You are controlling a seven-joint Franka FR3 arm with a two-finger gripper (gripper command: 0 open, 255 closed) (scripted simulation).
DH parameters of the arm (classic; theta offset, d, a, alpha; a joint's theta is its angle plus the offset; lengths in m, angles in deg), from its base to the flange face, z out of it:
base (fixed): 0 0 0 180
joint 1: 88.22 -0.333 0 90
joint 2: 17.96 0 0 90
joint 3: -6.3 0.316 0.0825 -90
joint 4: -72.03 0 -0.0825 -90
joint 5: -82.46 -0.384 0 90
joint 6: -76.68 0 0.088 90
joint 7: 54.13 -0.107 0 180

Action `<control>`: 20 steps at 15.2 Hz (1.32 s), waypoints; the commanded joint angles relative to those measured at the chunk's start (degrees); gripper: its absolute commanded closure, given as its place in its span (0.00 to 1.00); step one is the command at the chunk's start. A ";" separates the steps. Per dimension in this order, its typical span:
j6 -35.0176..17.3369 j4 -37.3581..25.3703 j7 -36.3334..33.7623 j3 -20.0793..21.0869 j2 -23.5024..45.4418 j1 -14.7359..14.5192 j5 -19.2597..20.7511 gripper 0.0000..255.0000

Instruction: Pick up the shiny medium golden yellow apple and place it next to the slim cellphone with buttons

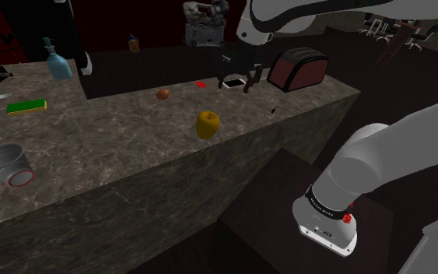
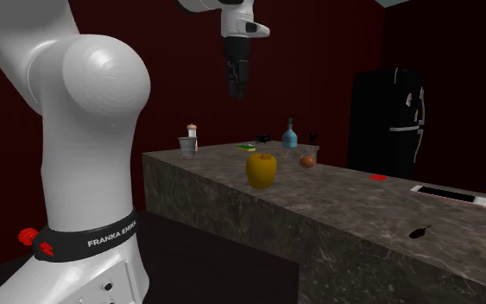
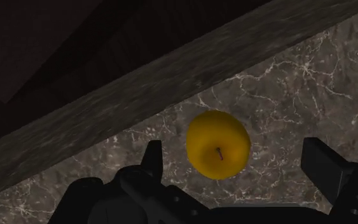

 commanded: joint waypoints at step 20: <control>-28.06 -4.76 -33.47 3.17 31.85 5.98 -5.66 0.00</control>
